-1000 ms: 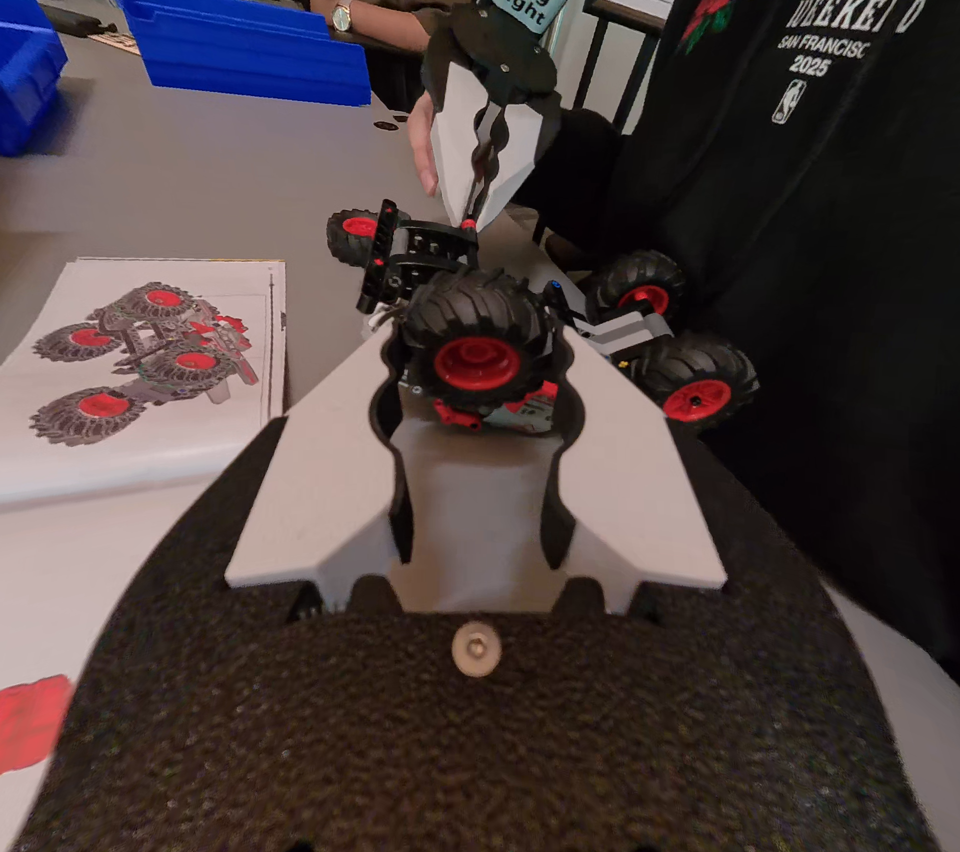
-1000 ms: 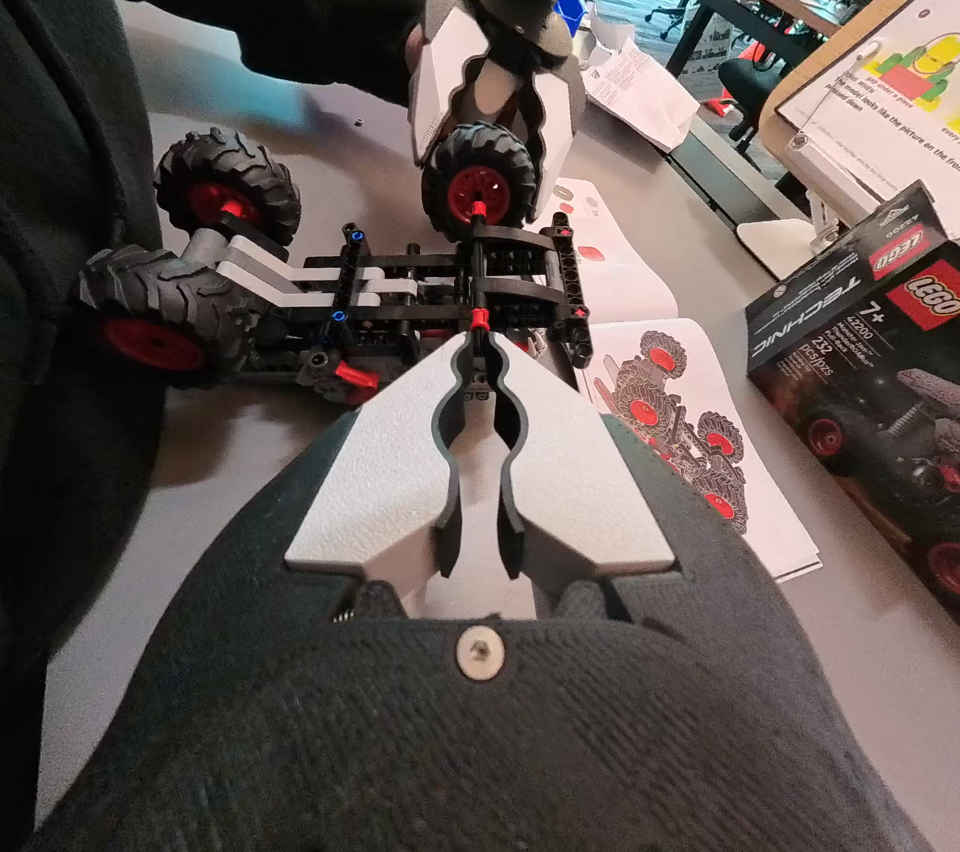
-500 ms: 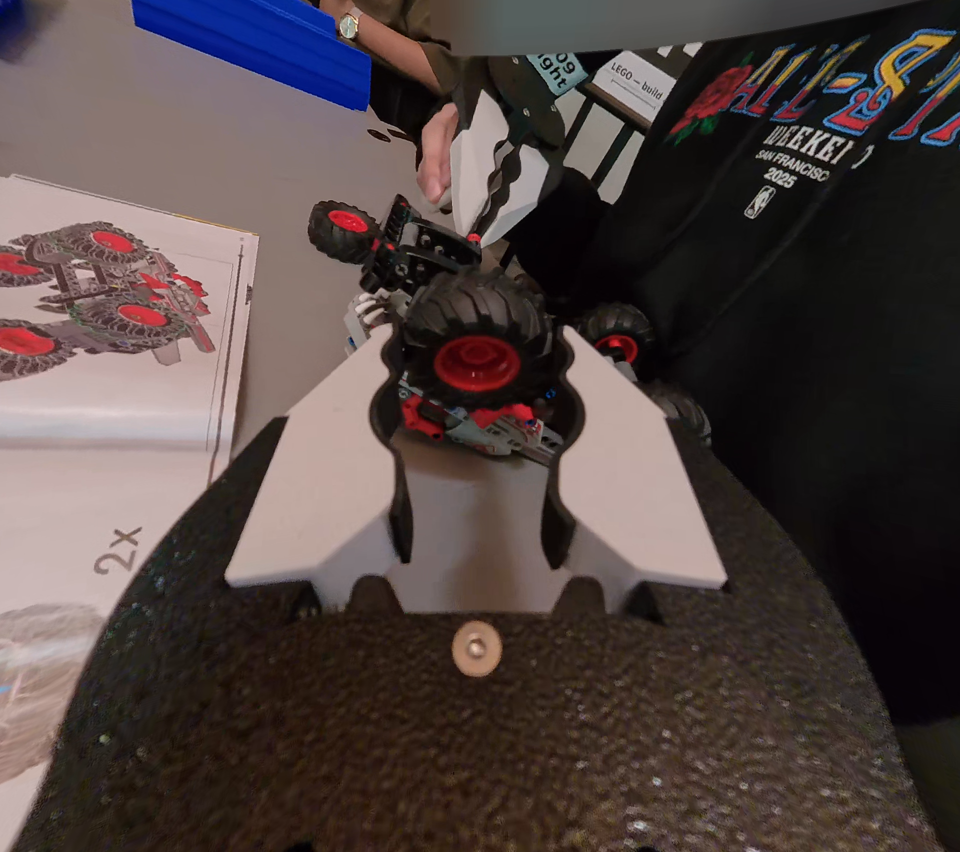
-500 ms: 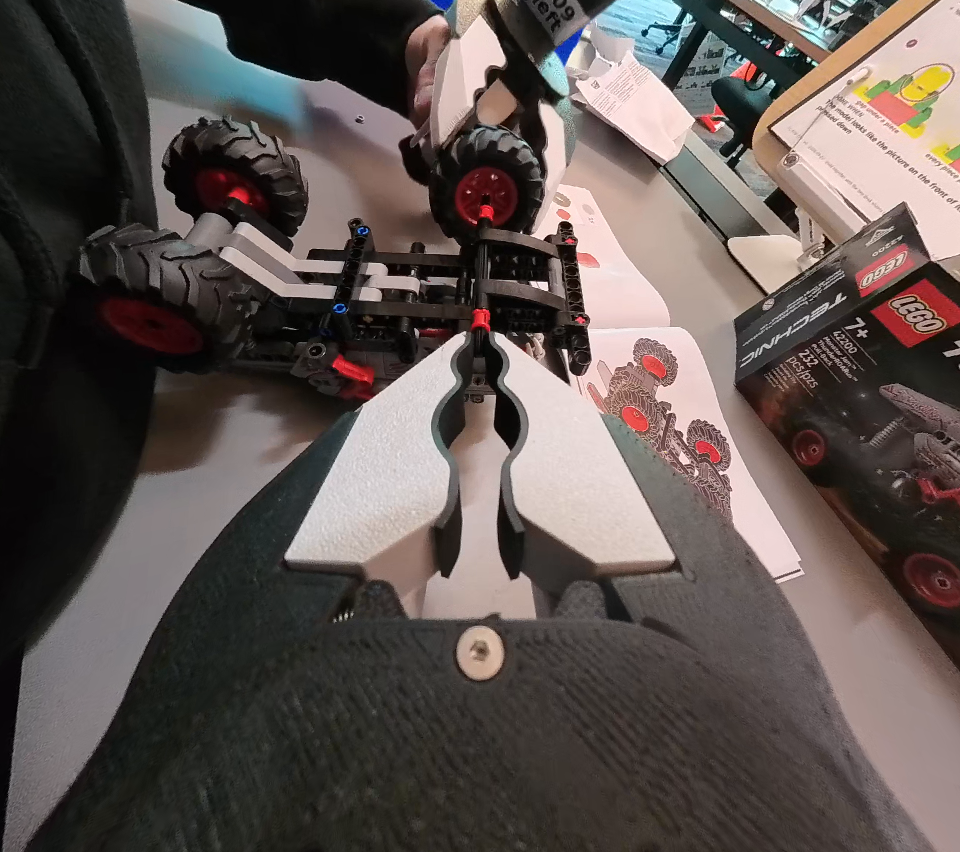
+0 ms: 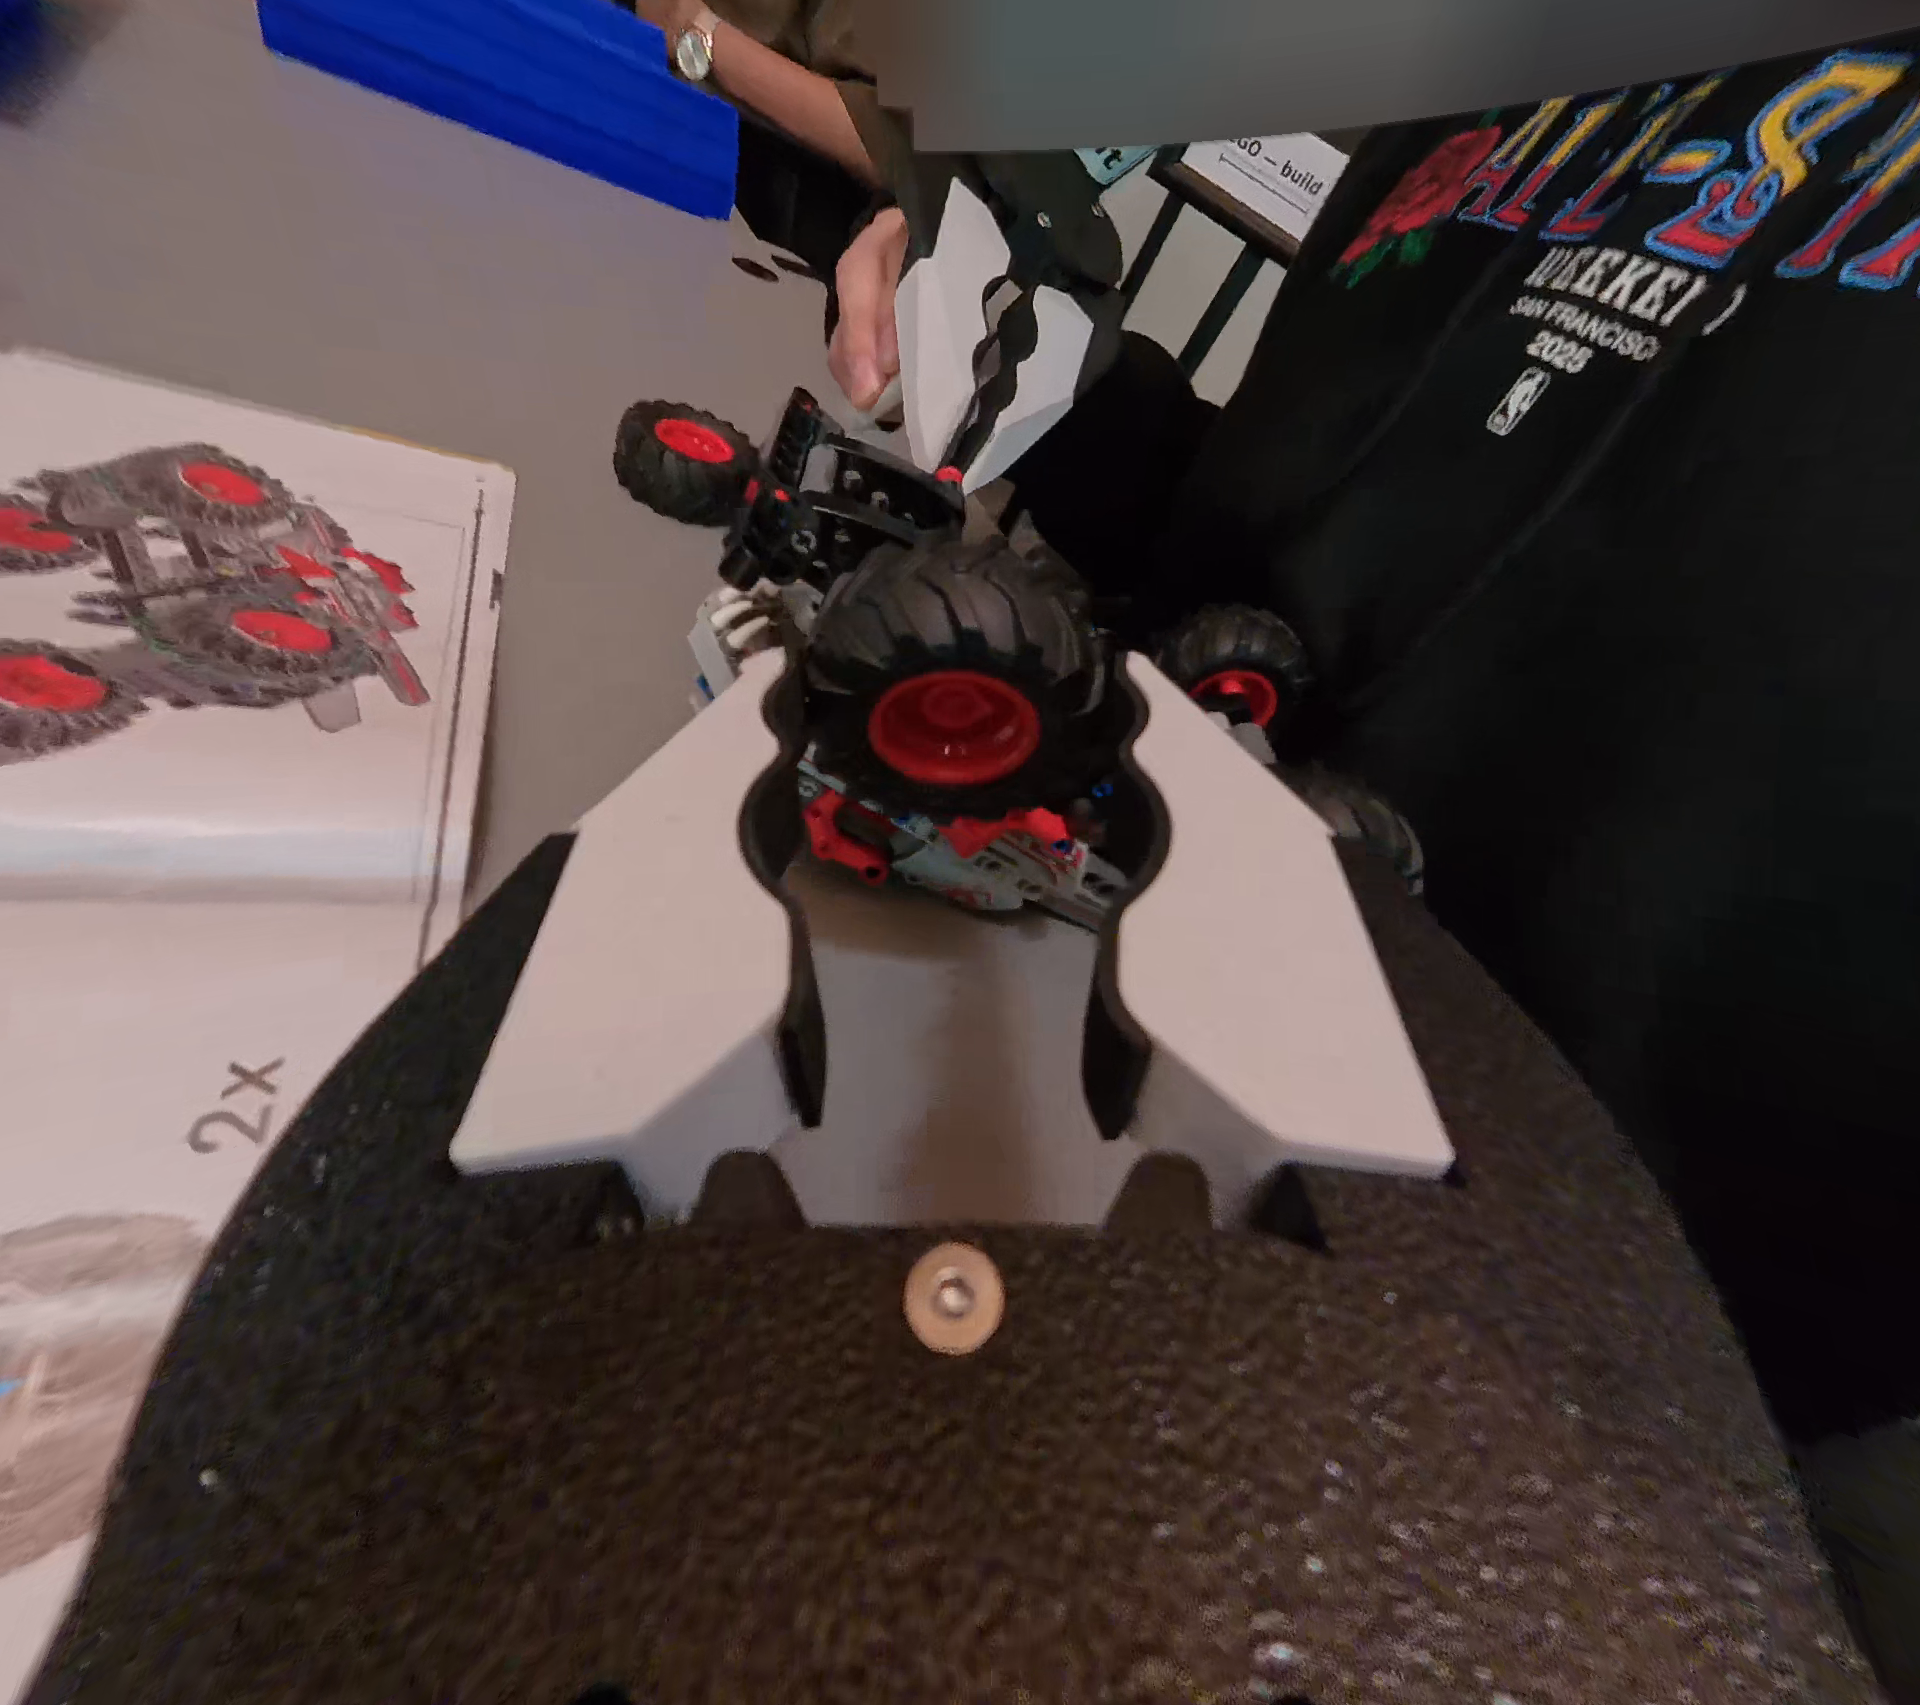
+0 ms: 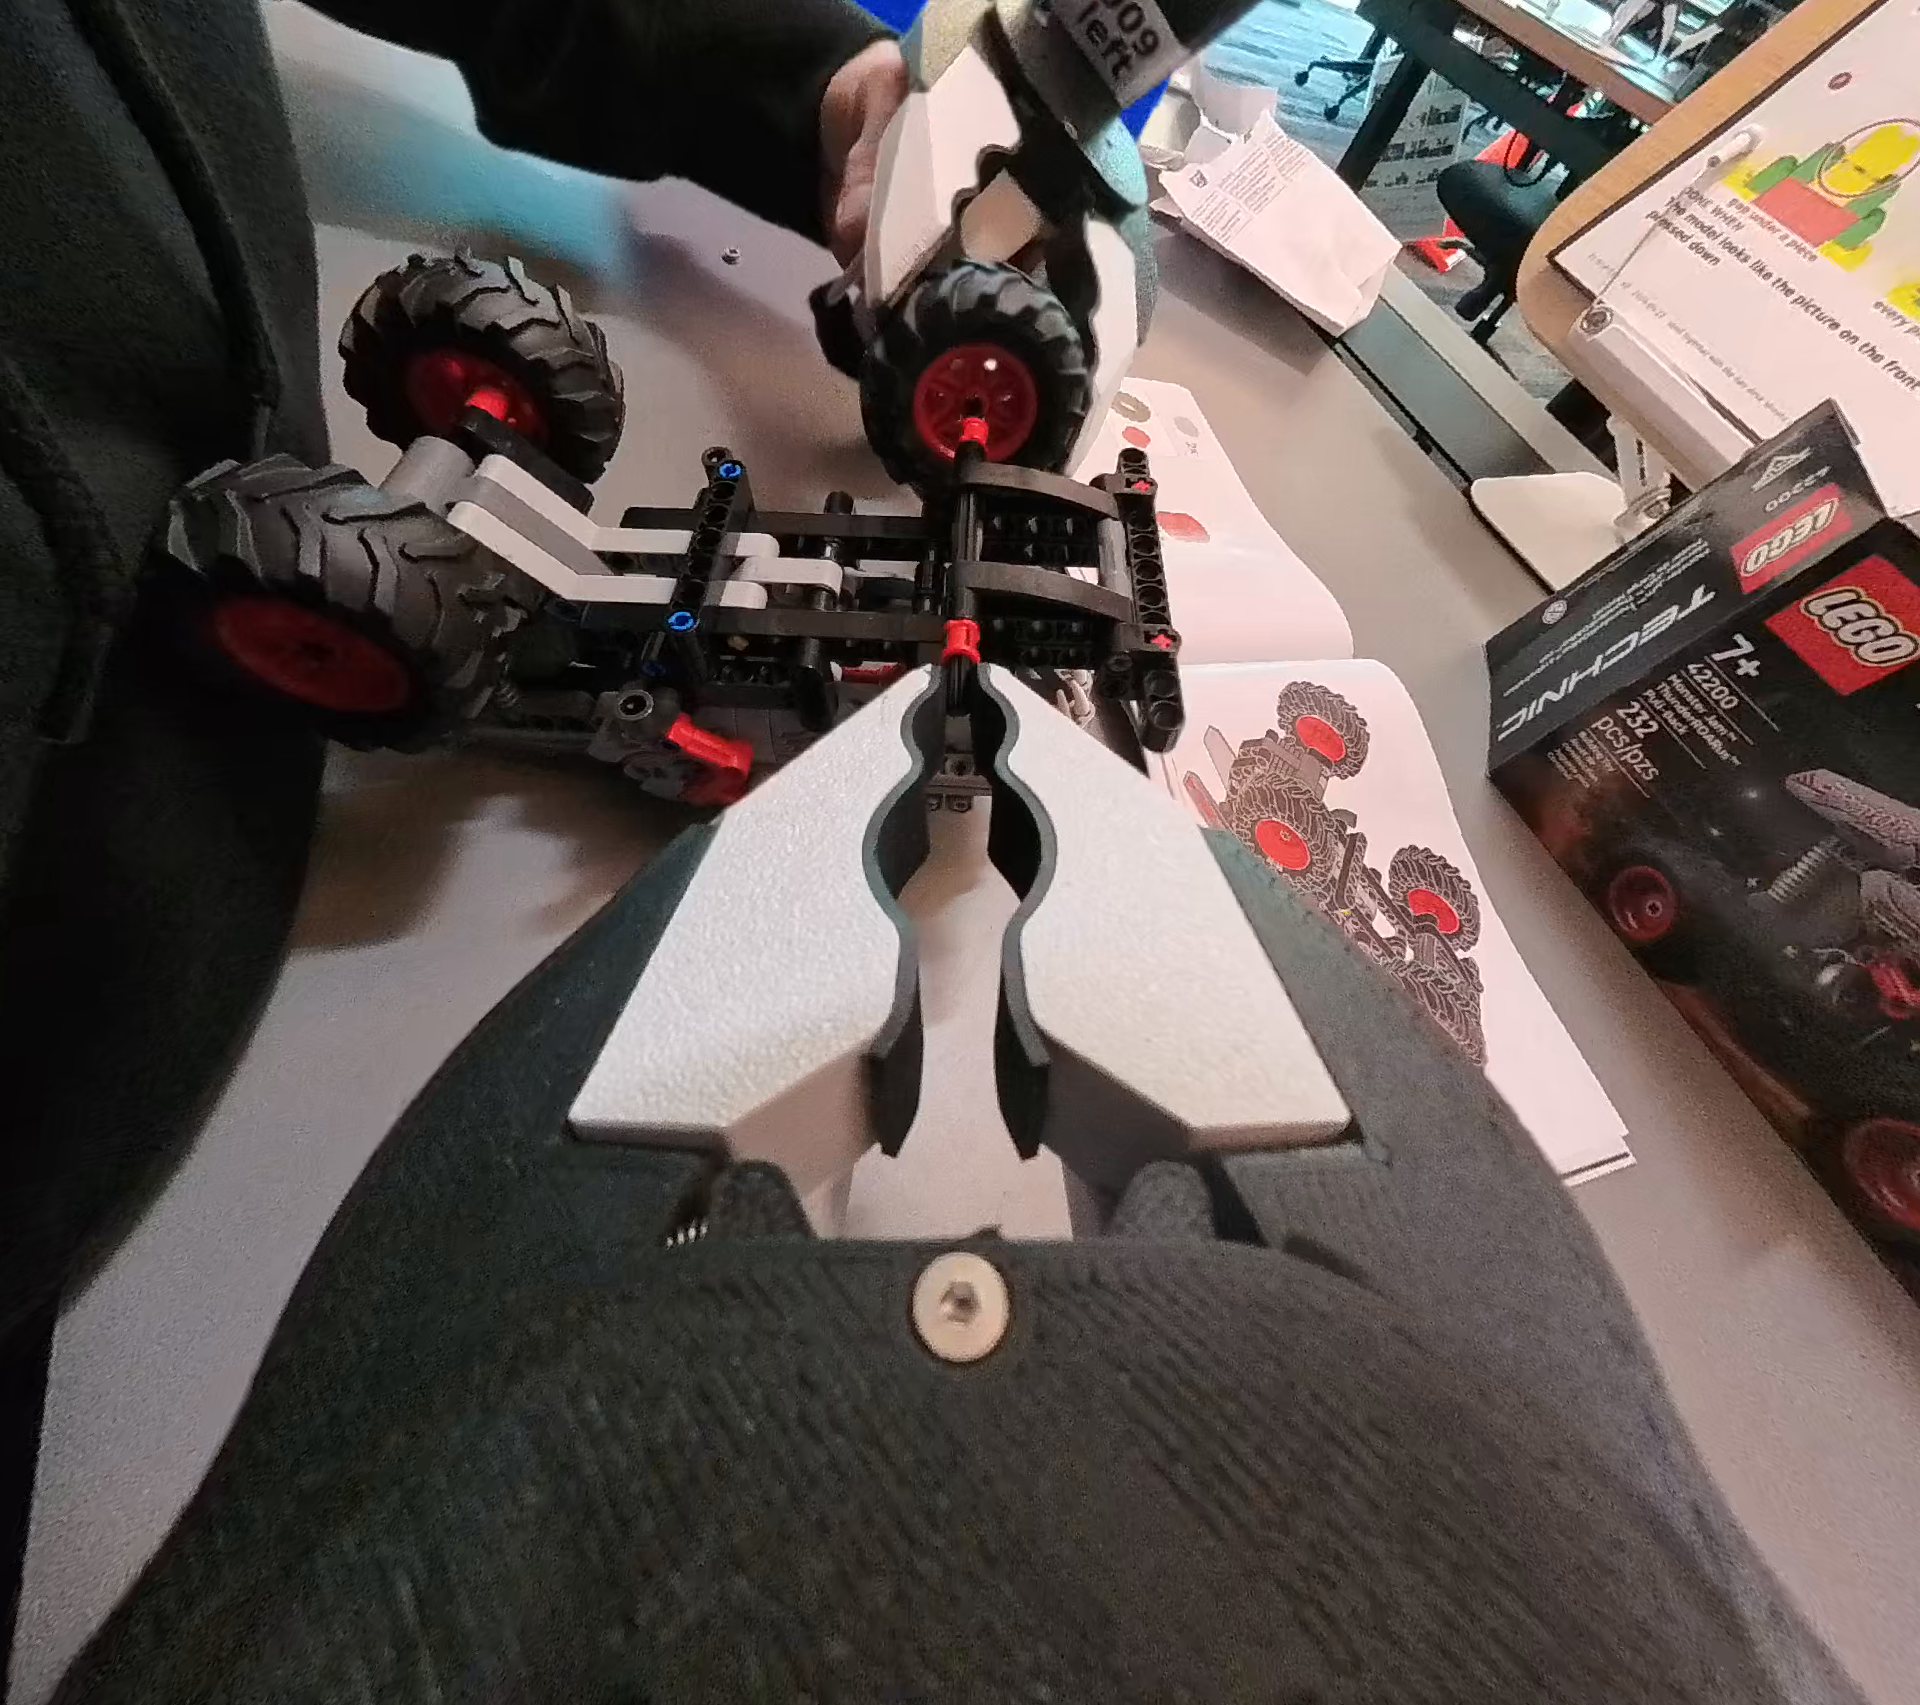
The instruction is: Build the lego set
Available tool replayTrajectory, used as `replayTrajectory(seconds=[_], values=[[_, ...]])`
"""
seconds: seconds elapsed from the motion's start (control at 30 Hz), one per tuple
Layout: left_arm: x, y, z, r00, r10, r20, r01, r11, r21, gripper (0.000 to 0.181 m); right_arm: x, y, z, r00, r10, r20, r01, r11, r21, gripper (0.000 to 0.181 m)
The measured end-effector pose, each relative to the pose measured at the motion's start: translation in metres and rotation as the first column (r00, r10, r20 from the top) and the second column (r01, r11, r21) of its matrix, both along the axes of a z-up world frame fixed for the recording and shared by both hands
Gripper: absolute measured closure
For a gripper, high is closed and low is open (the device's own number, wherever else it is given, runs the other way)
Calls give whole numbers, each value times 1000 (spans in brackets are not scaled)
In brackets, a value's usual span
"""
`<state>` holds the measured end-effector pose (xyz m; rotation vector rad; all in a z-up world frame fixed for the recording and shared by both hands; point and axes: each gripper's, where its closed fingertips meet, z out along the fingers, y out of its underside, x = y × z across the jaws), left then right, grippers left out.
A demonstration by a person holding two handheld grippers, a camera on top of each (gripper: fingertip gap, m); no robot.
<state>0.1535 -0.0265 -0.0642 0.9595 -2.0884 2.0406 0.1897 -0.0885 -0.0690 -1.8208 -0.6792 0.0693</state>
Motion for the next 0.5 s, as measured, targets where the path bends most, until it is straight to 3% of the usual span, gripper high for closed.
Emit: replayTrajectory(seconds=[0.3, 0.5], values=[[5, -1, 0, 984, 9, -180, -28, 994, -103, 127, 3, -1, -2, 1000, -7, -1, 7, 1000, -1, 178], [2, -2, -2, 999, 28, 34, -31, 994, 105, 127, 1, 1, 0, 1000, 3, -25, -3, 1000, 0, 178]])
